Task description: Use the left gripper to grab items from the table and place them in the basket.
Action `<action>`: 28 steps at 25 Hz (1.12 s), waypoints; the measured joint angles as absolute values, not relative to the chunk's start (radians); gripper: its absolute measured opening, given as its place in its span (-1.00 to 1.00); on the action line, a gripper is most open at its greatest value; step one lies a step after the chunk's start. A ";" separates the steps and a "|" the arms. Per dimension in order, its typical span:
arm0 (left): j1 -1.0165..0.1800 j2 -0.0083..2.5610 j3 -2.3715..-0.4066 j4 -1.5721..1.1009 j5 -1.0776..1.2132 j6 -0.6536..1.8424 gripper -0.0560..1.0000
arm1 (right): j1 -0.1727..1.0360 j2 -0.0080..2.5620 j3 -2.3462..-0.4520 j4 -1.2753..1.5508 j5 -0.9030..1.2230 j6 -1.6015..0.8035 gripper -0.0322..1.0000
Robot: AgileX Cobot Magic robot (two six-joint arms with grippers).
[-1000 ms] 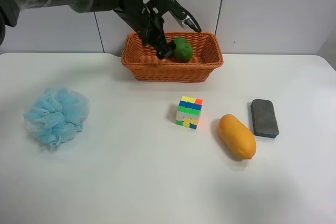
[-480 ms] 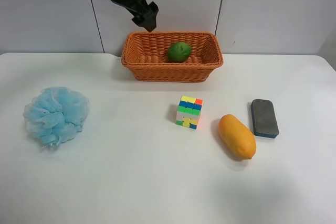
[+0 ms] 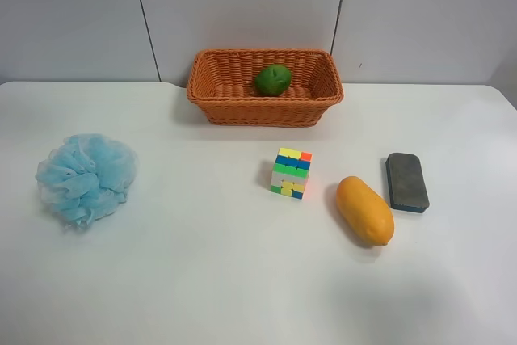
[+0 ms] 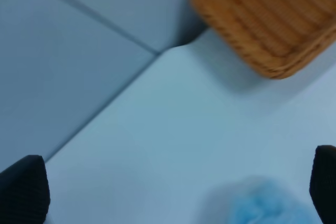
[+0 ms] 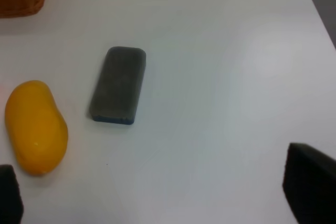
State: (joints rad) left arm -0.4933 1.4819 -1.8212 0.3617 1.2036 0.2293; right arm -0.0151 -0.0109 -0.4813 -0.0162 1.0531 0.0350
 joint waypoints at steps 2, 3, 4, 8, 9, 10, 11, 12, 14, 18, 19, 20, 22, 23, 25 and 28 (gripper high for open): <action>-0.493 1.370 -1.753 0.411 1.206 0.191 0.98 | -0.015 -0.011 -0.481 -0.016 1.053 0.035 0.99; -0.493 1.309 -1.709 0.430 1.207 0.165 0.98 | -0.015 -0.011 -0.481 -0.016 1.053 0.035 0.99; -0.493 1.249 -1.661 0.444 1.207 0.141 0.98 | -0.015 -0.011 -0.481 -0.016 1.053 0.035 0.99; -0.446 1.008 -1.457 0.454 1.208 0.037 0.98 | -0.015 -0.011 -0.481 -0.016 1.053 0.035 0.99; -0.421 0.954 -1.412 0.453 1.208 0.022 0.98 | -0.015 -0.011 -0.481 -0.016 1.053 0.035 0.99; -0.390 0.893 -1.356 0.448 1.208 0.015 0.98 | -0.015 -0.011 -0.481 -0.016 1.053 0.035 0.99; -0.361 0.832 -1.302 0.443 1.208 0.012 0.98 | -0.015 -0.011 -0.481 -0.016 1.053 0.035 0.99; -0.322 0.782 -1.250 0.439 1.208 0.012 0.98 | -0.015 -0.011 -0.481 -0.016 1.053 0.035 0.99; -0.235 0.669 -1.161 0.417 1.209 0.016 0.98 | -0.015 -0.011 -0.481 -0.016 1.053 0.035 0.99; -0.074 0.478 -1.012 0.346 1.210 0.026 0.98 | -0.015 -0.011 -0.481 -0.016 1.053 0.035 0.99; -0.034 0.441 -0.979 0.327 1.210 0.027 0.98 | -0.015 -0.011 -0.481 -0.016 1.053 0.035 0.99; 0.002 0.399 -0.951 0.305 1.210 0.027 0.98 | -0.015 -0.011 -0.481 -0.016 1.053 0.035 0.99; 0.054 0.324 -0.885 0.262 1.210 0.027 0.99 | -0.015 -0.011 -0.481 -0.016 1.053 0.035 0.99; 0.073 0.296 -0.856 0.235 1.210 0.027 0.99 | -0.015 -0.011 -0.481 -0.016 1.053 0.035 0.99; 0.098 0.236 -0.784 0.181 1.210 0.027 0.99 | -0.015 -0.011 -0.481 -0.016 1.053 0.035 0.99; 0.118 0.158 -0.685 0.137 1.210 0.026 0.99 | -0.015 -0.011 -0.481 -0.016 1.053 0.035 0.99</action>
State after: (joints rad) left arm 0.1179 0.1580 -0.6854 0.1373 1.2101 0.0260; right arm -0.0151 -0.0109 -0.4813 -0.0162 1.0531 0.0350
